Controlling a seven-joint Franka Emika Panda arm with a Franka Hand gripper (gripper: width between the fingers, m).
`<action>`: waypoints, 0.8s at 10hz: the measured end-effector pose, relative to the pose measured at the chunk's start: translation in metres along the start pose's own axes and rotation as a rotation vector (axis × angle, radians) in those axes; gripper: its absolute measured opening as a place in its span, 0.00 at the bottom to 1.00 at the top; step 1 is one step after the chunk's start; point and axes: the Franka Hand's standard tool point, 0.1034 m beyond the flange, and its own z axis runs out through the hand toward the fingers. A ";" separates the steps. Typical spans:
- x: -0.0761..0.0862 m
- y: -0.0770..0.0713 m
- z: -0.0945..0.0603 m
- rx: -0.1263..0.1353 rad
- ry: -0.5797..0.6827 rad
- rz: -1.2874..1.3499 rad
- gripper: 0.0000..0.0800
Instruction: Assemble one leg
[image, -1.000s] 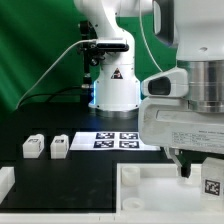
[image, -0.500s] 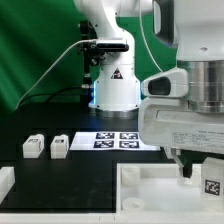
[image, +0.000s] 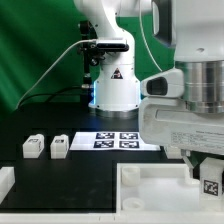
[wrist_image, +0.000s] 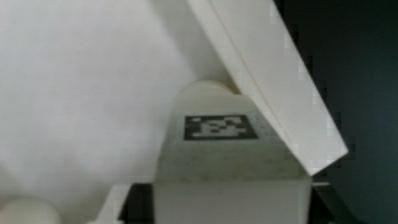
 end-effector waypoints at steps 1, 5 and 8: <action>0.001 0.002 0.000 0.011 -0.011 0.175 0.36; -0.008 0.001 0.001 0.074 -0.025 0.836 0.37; -0.008 0.001 0.002 0.072 -0.035 0.882 0.37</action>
Offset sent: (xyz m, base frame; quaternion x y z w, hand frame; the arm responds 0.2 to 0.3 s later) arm -0.0017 0.0427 -0.0090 0.1670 -0.0310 0.5662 0.8066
